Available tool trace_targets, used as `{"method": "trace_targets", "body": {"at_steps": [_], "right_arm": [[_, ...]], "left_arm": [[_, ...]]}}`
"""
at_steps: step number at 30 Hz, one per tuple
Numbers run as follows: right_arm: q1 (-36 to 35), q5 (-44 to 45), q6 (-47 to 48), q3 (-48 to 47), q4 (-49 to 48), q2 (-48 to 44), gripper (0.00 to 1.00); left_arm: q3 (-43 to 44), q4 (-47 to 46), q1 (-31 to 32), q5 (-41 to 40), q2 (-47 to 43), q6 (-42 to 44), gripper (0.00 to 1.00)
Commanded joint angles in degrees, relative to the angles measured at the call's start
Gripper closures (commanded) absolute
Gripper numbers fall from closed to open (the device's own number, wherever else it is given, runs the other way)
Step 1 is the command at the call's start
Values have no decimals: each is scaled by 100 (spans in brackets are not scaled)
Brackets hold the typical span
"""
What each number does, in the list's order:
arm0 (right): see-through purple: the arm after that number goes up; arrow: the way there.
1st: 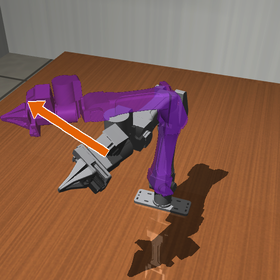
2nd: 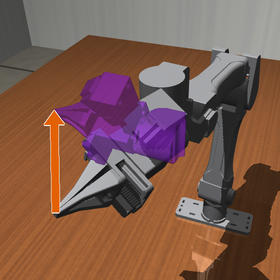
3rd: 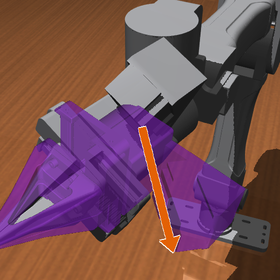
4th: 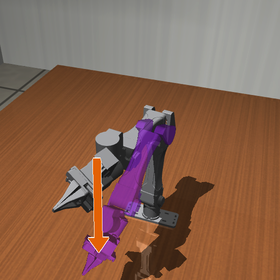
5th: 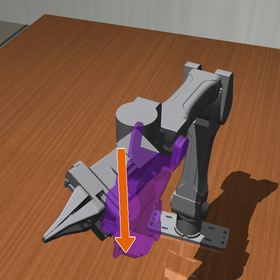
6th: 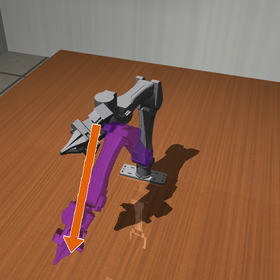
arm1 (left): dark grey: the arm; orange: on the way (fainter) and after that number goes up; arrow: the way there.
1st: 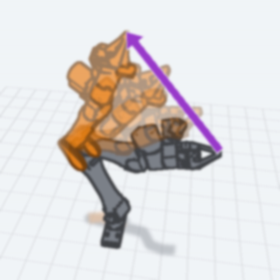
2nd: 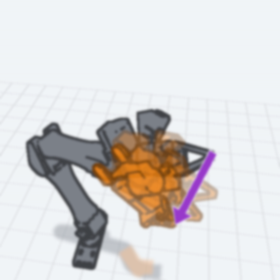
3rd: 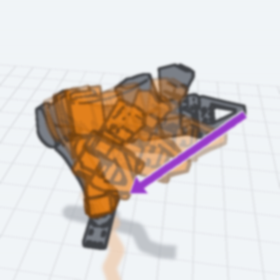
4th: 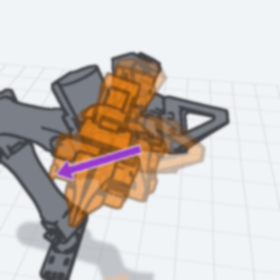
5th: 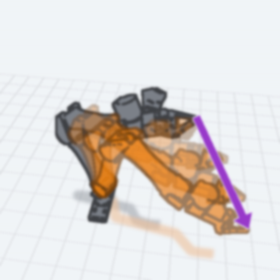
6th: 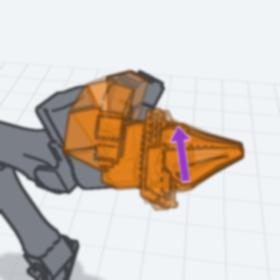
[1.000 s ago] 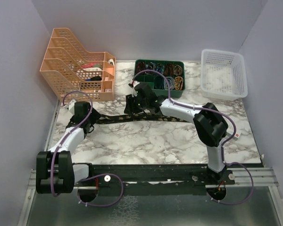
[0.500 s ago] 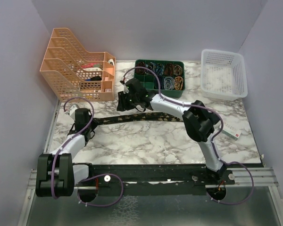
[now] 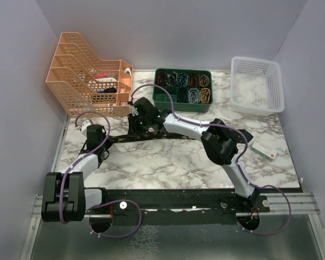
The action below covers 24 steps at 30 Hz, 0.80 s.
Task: Roll the ties
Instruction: Flatten out the tie at the center of the board.
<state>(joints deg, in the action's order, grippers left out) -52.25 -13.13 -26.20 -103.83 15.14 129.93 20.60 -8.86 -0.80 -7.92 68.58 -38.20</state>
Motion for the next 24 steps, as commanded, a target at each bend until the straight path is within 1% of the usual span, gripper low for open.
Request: {"method": "trace_targets", "body": {"at_steps": [1, 4, 9, 13, 15, 19, 21, 24], "right_arm": [[-98, -69, 93, -433, 392, 399, 77], [-96, 80, 154, -583, 596, 550, 81], [-101, 267, 154, -478, 557, 702, 81], [-101, 341, 329, -738, 893, 869, 82], [-101, 321, 395, -741, 938, 750, 83], [-100, 195, 365, -439, 691, 185, 82], [-97, 209, 380, -407, 621, -59, 79], [-99, 425, 386, -412, 559, -296, 73]], "left_arm": [[83, -113, -43, 192, 136, 24, 76], [67, -279, -43, 307, 241, 9, 76], [180, -151, -39, 335, 294, 115, 76], [205, 37, -43, 206, 144, 141, 73], [224, 108, -43, 110, 40, 192, 72], [260, 174, -43, 9, -70, 266, 71], [250, 228, -43, -100, -125, 239, 71], [144, 18, -48, -99, -234, 252, 72]]}}
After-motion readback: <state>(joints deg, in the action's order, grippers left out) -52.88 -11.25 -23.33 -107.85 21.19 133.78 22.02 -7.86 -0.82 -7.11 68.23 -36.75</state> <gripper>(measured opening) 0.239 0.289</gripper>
